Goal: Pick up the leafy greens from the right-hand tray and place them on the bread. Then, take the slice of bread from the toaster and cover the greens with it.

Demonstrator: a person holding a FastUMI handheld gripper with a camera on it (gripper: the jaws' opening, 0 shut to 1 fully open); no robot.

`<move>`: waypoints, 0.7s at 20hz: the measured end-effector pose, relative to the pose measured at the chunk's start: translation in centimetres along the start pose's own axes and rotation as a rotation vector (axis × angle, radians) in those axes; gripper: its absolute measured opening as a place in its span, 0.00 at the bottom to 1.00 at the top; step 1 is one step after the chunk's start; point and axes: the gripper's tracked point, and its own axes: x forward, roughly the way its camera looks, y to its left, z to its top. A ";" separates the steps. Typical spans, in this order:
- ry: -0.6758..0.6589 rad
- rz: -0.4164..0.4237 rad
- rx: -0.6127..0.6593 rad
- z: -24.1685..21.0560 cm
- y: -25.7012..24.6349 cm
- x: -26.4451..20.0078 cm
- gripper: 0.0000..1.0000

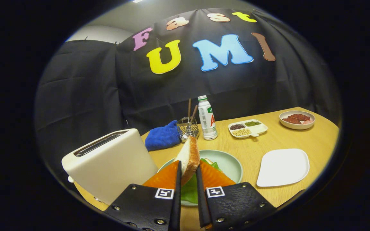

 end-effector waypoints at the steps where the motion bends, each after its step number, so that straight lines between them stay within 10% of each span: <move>1: -0.004 -0.010 -0.017 -0.1 -0.3 -0.1 0.26; 8: -0.056 -0.180 -0.197 0.8 -3.6 -0.1 0.50; 14: -0.086 -0.154 -0.185 1.9 -3.0 -0.7 0.53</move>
